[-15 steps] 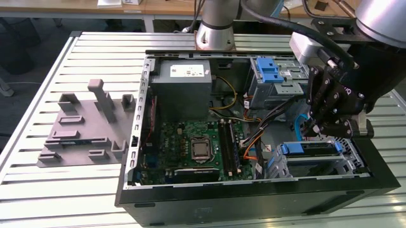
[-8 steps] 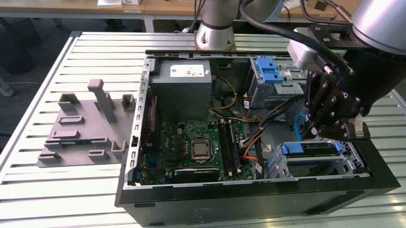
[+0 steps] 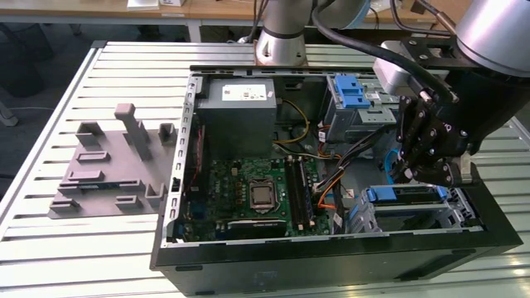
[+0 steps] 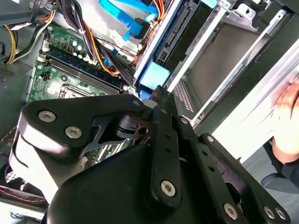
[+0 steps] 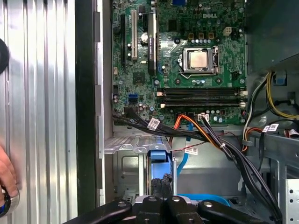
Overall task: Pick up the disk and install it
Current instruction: 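Insert the first disk wire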
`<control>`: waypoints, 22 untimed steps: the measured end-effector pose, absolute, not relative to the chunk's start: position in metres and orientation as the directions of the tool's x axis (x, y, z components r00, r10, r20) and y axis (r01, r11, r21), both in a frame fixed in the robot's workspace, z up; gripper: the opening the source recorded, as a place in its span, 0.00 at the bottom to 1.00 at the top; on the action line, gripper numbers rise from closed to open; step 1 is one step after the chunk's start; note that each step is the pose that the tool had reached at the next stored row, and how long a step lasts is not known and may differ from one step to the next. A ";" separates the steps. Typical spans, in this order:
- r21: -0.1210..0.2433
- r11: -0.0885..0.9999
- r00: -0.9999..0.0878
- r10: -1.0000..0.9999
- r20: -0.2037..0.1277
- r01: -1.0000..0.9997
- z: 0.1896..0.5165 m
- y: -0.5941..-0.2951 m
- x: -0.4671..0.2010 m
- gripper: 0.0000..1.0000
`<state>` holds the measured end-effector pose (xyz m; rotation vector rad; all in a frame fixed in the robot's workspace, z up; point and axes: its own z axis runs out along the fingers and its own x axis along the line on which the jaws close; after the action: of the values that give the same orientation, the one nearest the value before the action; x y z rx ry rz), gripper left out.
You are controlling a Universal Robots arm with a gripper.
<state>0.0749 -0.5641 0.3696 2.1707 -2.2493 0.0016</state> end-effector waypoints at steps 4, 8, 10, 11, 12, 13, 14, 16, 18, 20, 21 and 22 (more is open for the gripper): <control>0.010 0.036 -0.036 -0.999 0.012 -0.999 0.369 -0.564 0.084 0.11; 0.010 0.036 -0.036 -0.999 0.012 -0.999 0.369 -0.564 0.094 0.11; 0.010 0.036 -0.035 -0.999 0.012 -0.999 0.369 -0.563 0.100 0.11; 0.010 0.036 -0.035 -0.999 0.012 -0.999 0.369 -0.563 0.102 0.11; 0.010 0.036 -0.035 -0.999 0.012 -0.999 0.369 -0.563 0.105 0.11; 0.010 0.036 -0.035 -0.999 0.012 -0.999 0.369 -0.563 0.108 0.11; 0.010 0.036 -0.035 -0.999 0.012 -0.999 0.369 -0.563 0.110 0.11; 0.010 0.036 -0.035 -0.999 0.012 -0.999 0.369 -0.562 0.115 0.11; 0.010 0.036 -0.035 -0.999 0.012 -0.999 0.369 -0.560 0.118 0.11; 0.010 0.036 -0.035 -0.999 0.012 -0.999 0.369 -0.558 0.121 0.11; 0.010 0.036 -0.035 -0.999 0.012 -0.999 0.369 -0.556 0.122 0.11; 0.010 0.036 -0.035 -0.999 0.012 -0.999 0.369 -0.555 0.124 0.11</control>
<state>0.1238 -0.5553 0.3692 2.1708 -2.2493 0.0014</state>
